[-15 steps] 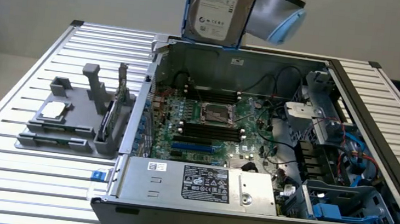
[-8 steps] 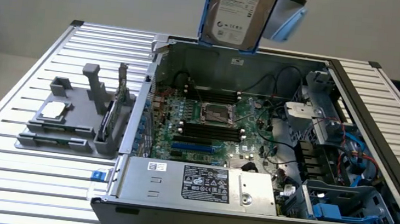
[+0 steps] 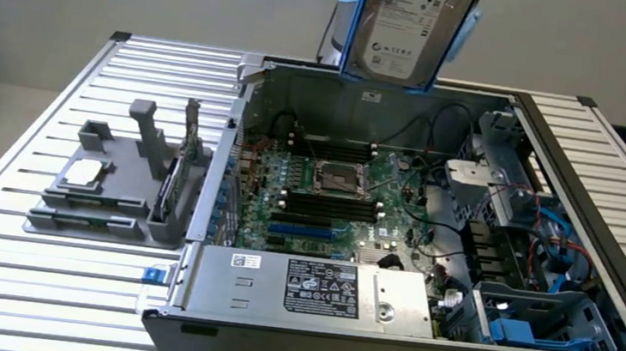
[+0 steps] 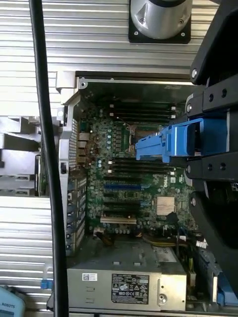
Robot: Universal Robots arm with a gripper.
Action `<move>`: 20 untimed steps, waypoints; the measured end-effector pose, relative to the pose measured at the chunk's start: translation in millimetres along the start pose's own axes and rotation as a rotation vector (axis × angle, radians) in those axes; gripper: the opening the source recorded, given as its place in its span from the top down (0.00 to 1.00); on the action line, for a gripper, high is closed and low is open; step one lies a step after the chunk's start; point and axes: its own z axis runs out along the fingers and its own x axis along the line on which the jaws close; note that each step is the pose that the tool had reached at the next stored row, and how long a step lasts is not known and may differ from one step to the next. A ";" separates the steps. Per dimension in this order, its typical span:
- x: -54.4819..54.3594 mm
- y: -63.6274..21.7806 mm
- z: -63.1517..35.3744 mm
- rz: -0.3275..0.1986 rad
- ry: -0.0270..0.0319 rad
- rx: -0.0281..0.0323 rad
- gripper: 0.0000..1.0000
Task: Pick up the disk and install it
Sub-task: 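Pick up the disk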
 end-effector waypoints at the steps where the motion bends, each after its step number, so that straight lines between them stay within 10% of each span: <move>1: 0.7 -3.2 -0.4 -0.001 -0.0038 0.0008 0.67; 4: 3.2 -10.5 -1.2 -0.002 -0.0090 0.0123 0.67; 9: 10.7 -13.6 -1.5 -0.004 -0.0076 0.0793 0.67; 12: 14.4 -15.8 -1.2 -0.004 -0.0059 0.1042 0.67; 20: 21.8 -30.9 -2.6 -0.003 0.0091 0.1106 0.67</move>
